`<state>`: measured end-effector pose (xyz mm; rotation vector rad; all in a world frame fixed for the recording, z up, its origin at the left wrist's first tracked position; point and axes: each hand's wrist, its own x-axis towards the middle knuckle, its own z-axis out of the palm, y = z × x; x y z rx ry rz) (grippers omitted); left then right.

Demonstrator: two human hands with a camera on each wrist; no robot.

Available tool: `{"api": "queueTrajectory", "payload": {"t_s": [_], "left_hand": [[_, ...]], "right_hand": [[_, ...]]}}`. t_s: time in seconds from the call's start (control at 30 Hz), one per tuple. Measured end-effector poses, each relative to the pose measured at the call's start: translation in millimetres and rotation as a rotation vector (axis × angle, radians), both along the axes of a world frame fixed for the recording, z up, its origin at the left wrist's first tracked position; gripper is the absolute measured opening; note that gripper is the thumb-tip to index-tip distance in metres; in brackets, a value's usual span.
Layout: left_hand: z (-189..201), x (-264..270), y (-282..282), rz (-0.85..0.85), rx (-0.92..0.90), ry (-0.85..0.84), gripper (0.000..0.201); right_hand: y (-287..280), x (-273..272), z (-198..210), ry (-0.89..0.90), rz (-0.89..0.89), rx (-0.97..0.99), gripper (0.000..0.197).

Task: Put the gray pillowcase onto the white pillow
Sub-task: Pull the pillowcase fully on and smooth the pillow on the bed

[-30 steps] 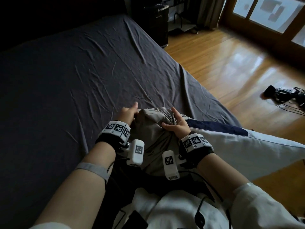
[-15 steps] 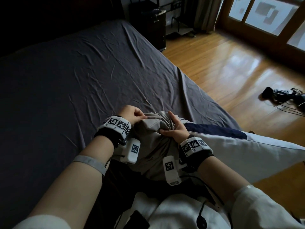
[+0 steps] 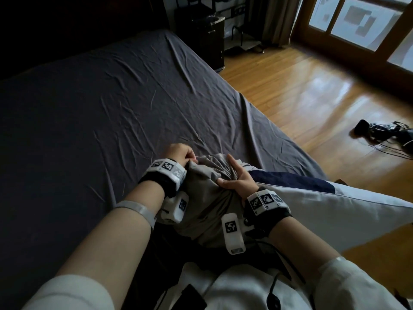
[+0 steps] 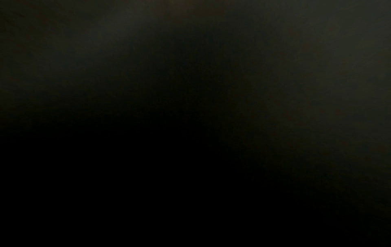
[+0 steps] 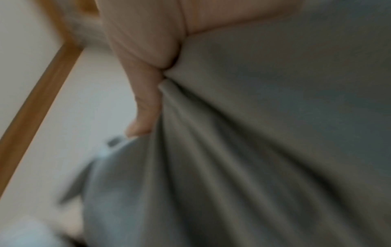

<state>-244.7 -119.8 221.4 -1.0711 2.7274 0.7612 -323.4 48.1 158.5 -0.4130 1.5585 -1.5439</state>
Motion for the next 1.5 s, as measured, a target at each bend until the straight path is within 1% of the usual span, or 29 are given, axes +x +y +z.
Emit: {"api": "queueTrajectory", "payload": {"t_s": [0.03,0.07,0.2,0.27,0.33,0.4,0.5,0.6,0.67,0.73,0.8,0.87,0.9,0.93,0.97,1.0,1.03,1.07,1.13,1.23,1.37,1.43,1.5], "left_hand": [[-6.0,1.8,2.9,-0.018,-0.012,-0.030,0.017],[-10.7,4.9,6.2,-0.025,-0.032,-0.003,0.021],[-15.0,23.0,13.4,-0.044,-0.073,0.341,0.022],[-13.9,35.6,17.8,-0.037,-0.010,0.444,0.021],[-11.2,47.6,26.5,0.042,0.097,0.491,0.021],[-13.6,53.5,34.3,0.084,0.119,0.460,0.019],[-19.1,52.7,37.8,0.114,-0.021,0.371,0.018],[-17.0,53.0,39.9,0.133,-0.074,0.377,0.015],[-16.5,58.9,41.8,0.088,-0.079,0.383,0.014],[-16.8,63.6,44.2,0.002,-0.050,0.325,0.013],[-14.5,63.5,44.5,-0.046,-0.054,0.286,0.021],[-8.8,55.9,42.0,-0.054,-0.118,0.338,0.033],[-5.2,49.1,41.7,-0.058,-0.139,0.372,0.033],[-1.4,41.1,41.2,-0.057,-0.135,0.408,0.030],[1.8,33.8,40.3,-0.046,-0.109,0.441,0.031],[4.1,27.2,38.7,-0.023,-0.067,0.458,0.038],[6.4,21.9,37.2,0.003,-0.016,0.440,0.044],[8.1,17.6,36.0,0.012,0.028,0.387,0.047],[7.8,11.4,33.2,-0.033,0.046,0.255,0.044],[7.0,9.5,26.2,-0.072,0.091,0.174,0.039],[8.3,17.4,12.3,-0.052,0.192,0.045,0.049],[8.1,20.7,13.2,-0.106,0.177,-0.037,0.050],[2.5,21.4,17.3,-0.137,0.129,-0.065,0.045]], "right_hand": [[0.7,-1.4,1.1,-0.016,-0.045,-0.014,0.084],[0.7,-3.6,-0.4,-0.032,-0.088,-0.023,0.084],[-3.7,-11.8,-2.2,-0.100,-0.209,-0.035,0.084],[-8.9,-14.3,-1.3,-0.142,-0.263,-0.041,0.084],[-15.0,-18.0,-3.3,-0.166,-0.290,-0.023,0.085],[-19.7,-19.5,-4.3,-0.157,-0.272,0.020,0.090],[-24.9,-17.1,-3.1,-0.154,-0.242,0.071,0.091],[-25.8,-18.9,-0.6,-0.178,-0.280,0.082,0.089],[-26.1,-22.4,2.2,-0.200,-0.309,0.080,0.090],[-25.3,-25.1,6.4,-0.231,-0.332,0.066,0.086],[-24.1,-23.8,9.1,-0.228,-0.322,0.055,0.082],[-23.3,-18.5,11.3,-0.207,-0.292,0.049,0.081],[-22.6,-15.8,12.2,-0.199,-0.275,0.051,0.079],[-22.1,-14.5,11.8,-0.195,-0.264,0.050,0.076],[-20.9,-13.4,13.3,-0.191,-0.257,0.049,0.075],[-20.0,-13.4,13.4,-0.186,-0.256,0.050,0.075],[-18.5,-13.7,14.6,-0.180,-0.250,0.050,0.077],[-17.3,-14.6,13.4,-0.176,-0.245,0.048,0.077],[-14.6,-15.4,12.7,-0.186,-0.228,0.034,0.077],[-13.7,-15.5,9.0,-0.231,-0.219,0.003,0.079],[-14.4,-13.4,3.5,-0.270,-0.229,-0.044,0.082],[-15.1,-10.9,3.1,-0.266,-0.226,-0.035,0.083],[-18.6,-9.8,3.2,-0.260,-0.209,-0.027,0.085]]}}
